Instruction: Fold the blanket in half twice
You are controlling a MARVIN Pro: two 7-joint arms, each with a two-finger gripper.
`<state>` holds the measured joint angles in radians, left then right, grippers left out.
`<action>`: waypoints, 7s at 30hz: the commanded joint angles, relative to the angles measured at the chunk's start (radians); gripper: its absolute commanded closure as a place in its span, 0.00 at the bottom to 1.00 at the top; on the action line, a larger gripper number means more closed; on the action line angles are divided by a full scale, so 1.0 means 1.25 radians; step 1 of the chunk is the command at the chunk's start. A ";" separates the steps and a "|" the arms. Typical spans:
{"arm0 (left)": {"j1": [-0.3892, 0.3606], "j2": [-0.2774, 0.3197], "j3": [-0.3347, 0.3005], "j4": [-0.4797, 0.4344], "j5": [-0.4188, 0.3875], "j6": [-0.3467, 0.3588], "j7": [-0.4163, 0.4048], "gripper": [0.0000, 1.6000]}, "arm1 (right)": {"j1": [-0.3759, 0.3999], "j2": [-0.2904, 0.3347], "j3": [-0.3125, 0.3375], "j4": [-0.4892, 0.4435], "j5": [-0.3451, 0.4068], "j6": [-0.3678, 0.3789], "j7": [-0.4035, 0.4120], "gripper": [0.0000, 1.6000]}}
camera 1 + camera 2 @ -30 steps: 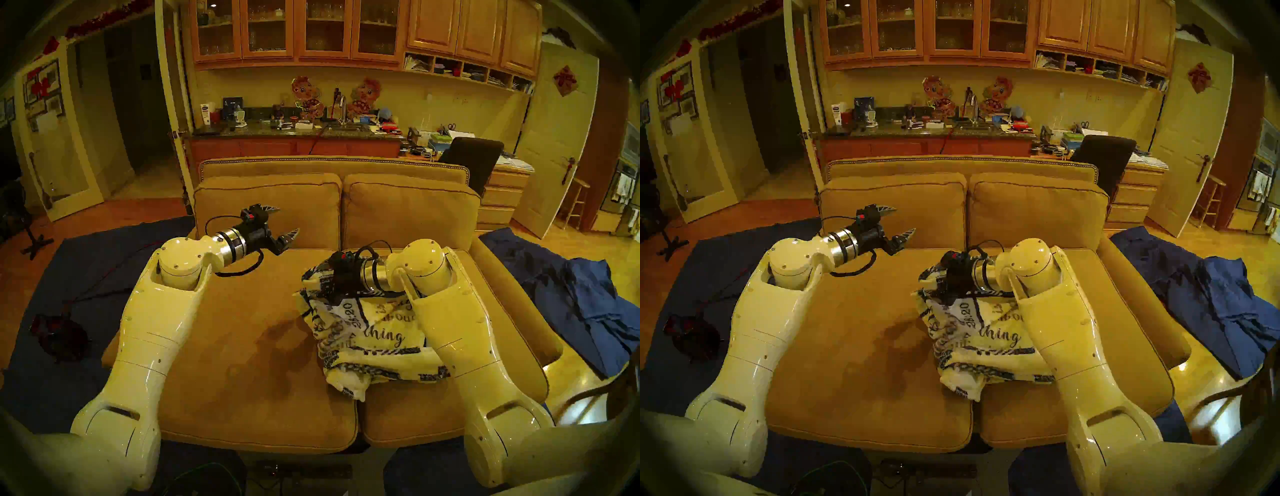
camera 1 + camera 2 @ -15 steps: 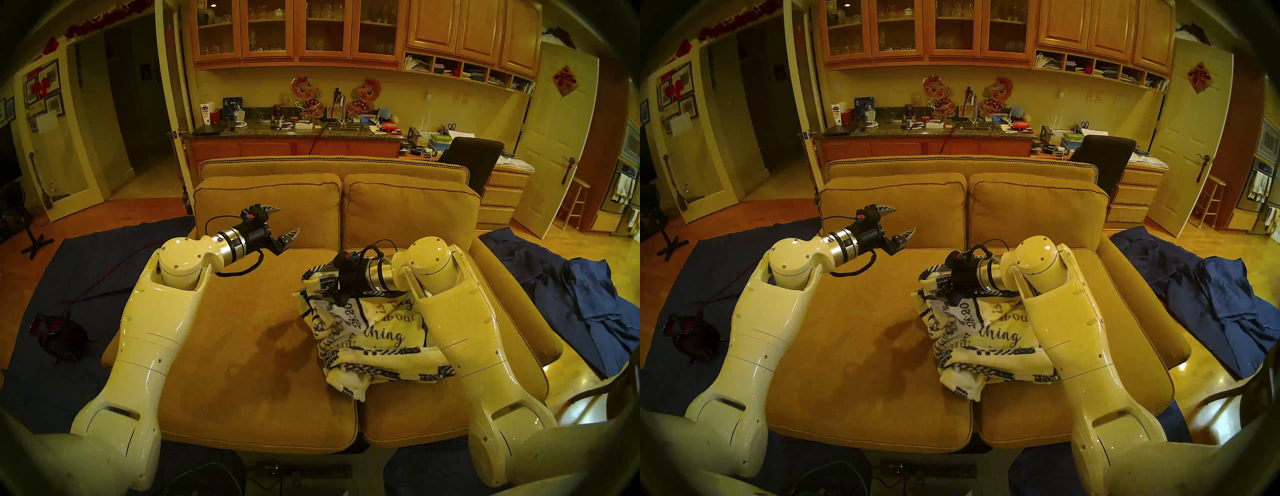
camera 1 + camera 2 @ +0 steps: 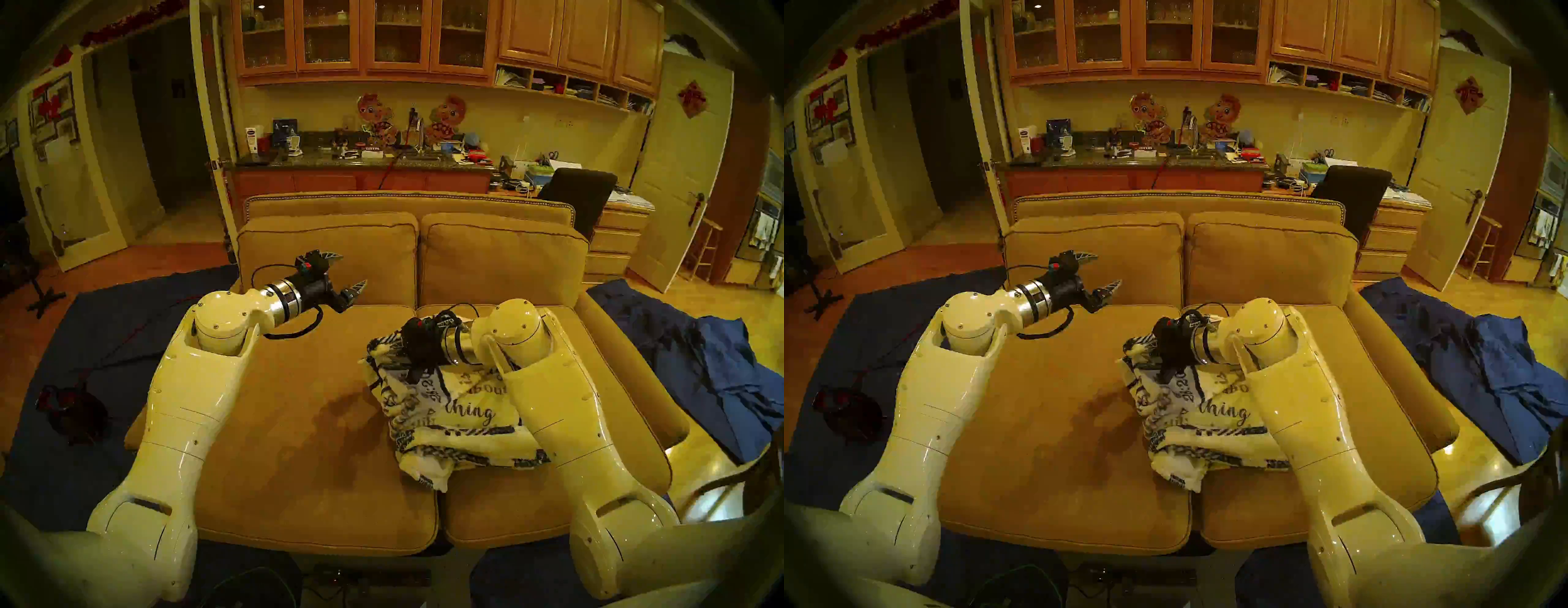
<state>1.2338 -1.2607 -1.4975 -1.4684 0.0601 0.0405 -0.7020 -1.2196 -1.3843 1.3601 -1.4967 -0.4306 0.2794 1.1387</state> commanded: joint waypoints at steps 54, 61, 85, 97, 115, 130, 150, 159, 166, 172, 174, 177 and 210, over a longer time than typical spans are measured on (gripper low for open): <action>-0.010 -0.003 -0.006 -0.007 0.003 -0.002 -0.001 0.00 | -0.578 0.001 0.680 -0.436 0.094 0.158 0.258 1.00; -0.011 -0.003 -0.007 -0.007 0.003 -0.002 -0.002 0.00 | -0.662 -0.069 0.644 -0.460 0.061 0.116 0.248 1.00; -0.012 -0.004 -0.008 -0.007 0.006 -0.003 -0.003 0.00 | -0.615 -0.088 0.761 -0.578 0.132 0.038 0.224 0.00; -0.012 -0.005 -0.009 -0.007 0.006 -0.003 -0.004 0.00 | -0.502 -0.083 0.604 -0.488 0.118 0.052 0.162 0.13; -0.012 -0.006 -0.010 -0.007 0.008 -0.003 -0.005 0.00 | -0.353 -0.061 0.482 -0.280 0.090 -0.010 -0.025 0.32; -0.012 -0.007 -0.011 -0.007 0.009 -0.003 -0.006 0.00 | -0.248 -0.030 0.482 -0.135 0.038 -0.074 -0.135 0.16; -0.012 -0.008 -0.012 -0.007 0.010 -0.003 -0.007 0.00 | -0.193 0.006 0.553 -0.010 0.056 -0.150 -0.157 0.07; -0.011 -0.009 -0.012 -0.007 0.010 -0.003 -0.007 0.00 | -0.211 -0.053 0.603 -0.114 0.180 -0.023 -0.021 0.11; -0.012 -0.009 -0.013 -0.007 0.011 -0.003 -0.008 0.00 | -0.222 -0.062 0.600 -0.147 0.178 0.076 0.060 0.20; -0.012 -0.009 -0.013 -0.007 0.011 -0.003 -0.008 0.00 | -0.243 -0.073 0.582 -0.176 0.143 0.162 0.091 0.13; -0.012 -0.009 -0.013 -0.007 0.011 -0.003 -0.008 0.00 | -0.249 -0.072 0.574 -0.185 0.132 0.200 0.092 0.08; -0.012 -0.009 -0.013 -0.007 0.012 -0.003 -0.009 0.00 | -0.253 -0.075 0.568 -0.193 0.122 0.238 0.108 0.07; -0.012 -0.012 -0.015 -0.007 0.014 -0.003 -0.010 0.00 | -0.167 -0.055 0.512 -0.074 0.299 0.449 -0.025 0.08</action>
<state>1.2344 -1.2760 -1.5138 -1.4684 0.0778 0.0397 -0.7161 -1.4428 -1.4740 2.0272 -1.5820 -0.1212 0.8323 1.0016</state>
